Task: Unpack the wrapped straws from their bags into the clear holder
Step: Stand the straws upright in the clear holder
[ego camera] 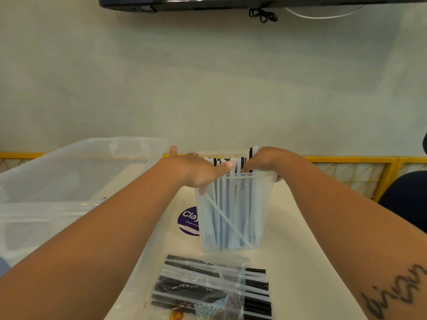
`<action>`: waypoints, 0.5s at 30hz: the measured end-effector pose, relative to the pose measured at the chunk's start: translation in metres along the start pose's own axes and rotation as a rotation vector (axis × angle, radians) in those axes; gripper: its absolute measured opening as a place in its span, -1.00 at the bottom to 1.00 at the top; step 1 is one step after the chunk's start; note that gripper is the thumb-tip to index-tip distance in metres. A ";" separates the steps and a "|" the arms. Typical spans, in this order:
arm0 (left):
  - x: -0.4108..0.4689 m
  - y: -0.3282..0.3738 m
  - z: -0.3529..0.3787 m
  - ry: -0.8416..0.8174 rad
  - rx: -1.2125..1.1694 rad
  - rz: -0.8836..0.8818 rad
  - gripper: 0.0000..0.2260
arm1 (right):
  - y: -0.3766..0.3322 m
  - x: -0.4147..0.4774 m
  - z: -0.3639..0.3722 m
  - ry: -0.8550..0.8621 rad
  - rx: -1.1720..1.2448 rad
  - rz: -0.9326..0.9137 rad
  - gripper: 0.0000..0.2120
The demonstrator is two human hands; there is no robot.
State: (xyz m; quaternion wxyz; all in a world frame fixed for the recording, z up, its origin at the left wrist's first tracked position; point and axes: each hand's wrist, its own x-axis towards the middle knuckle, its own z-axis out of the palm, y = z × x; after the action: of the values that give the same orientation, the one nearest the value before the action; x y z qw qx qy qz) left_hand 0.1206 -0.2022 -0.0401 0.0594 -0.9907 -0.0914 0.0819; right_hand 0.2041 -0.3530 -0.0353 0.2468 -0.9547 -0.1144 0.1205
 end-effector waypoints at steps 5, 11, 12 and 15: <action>-0.003 0.003 -0.005 -0.011 -0.026 -0.045 -0.13 | 0.003 0.003 0.001 0.014 0.054 -0.022 -0.53; -0.003 0.004 -0.005 0.055 -0.225 0.023 -0.24 | 0.008 0.008 0.000 0.276 0.099 -0.229 -0.59; -0.003 0.005 -0.006 0.063 -0.241 0.033 -0.25 | 0.007 0.006 -0.001 0.360 0.075 -0.300 -0.59; -0.003 0.008 -0.008 0.082 -0.271 0.051 -0.26 | -0.005 -0.007 -0.004 0.380 -0.019 -0.555 -0.69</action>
State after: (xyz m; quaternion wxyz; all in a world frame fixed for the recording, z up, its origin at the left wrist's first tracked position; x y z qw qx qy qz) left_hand 0.1203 -0.2118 -0.0332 -0.0732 -0.9941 -0.0742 0.0299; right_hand 0.1973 -0.3522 -0.0279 0.2781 -0.8949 -0.3230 -0.1323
